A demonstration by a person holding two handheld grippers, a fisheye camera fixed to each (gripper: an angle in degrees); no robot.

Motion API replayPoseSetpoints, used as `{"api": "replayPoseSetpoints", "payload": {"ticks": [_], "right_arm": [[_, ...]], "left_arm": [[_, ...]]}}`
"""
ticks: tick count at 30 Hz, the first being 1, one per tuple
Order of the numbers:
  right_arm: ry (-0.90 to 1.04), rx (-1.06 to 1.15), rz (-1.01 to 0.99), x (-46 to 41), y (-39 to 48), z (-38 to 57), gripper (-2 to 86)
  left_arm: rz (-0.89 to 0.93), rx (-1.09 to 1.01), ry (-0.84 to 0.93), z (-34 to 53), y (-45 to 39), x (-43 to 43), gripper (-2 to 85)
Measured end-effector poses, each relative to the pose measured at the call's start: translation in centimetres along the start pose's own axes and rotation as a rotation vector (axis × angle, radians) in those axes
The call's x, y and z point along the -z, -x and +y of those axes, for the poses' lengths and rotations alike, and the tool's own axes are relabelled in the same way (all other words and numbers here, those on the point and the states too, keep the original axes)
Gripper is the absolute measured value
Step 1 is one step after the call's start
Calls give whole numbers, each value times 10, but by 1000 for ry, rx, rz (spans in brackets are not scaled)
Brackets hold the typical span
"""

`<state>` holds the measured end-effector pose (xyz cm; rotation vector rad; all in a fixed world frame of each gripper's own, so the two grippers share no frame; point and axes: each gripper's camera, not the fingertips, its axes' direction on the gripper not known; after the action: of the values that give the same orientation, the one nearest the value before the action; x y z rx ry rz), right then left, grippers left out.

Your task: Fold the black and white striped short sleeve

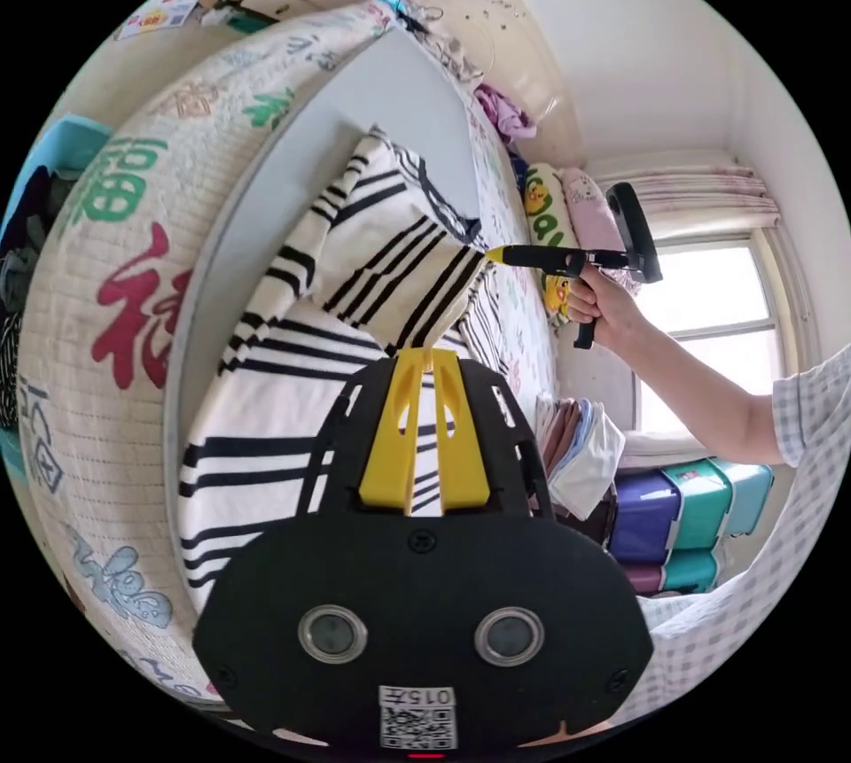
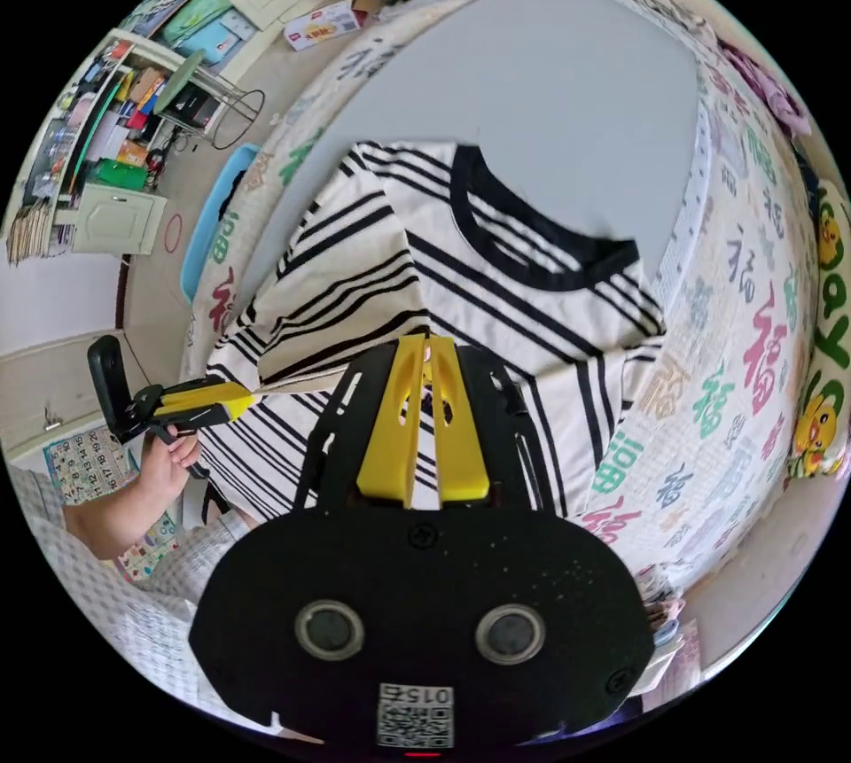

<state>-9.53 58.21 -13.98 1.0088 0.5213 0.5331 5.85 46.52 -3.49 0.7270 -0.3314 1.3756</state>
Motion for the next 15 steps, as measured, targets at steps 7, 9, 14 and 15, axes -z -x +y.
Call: {"api": "replayPoseSetpoints", "payload": {"ticks": [7,9,14,15], "right_arm": [[38,-153,-91,-14,-66,33,31],[3,-150,-125,-7,-71,30,39],[-28,-54,-151,-2,-58,-1,68],[-14,-28,-160,-7,-54,-7,72]], "left_arm": [[-36,64,-1,-3,-9,40,21],[-73,139,-45,-6,-4,56,32],[-23,408,-199,-8,23,87,55],[-2,460,-250,-5,26,95,56]]}}
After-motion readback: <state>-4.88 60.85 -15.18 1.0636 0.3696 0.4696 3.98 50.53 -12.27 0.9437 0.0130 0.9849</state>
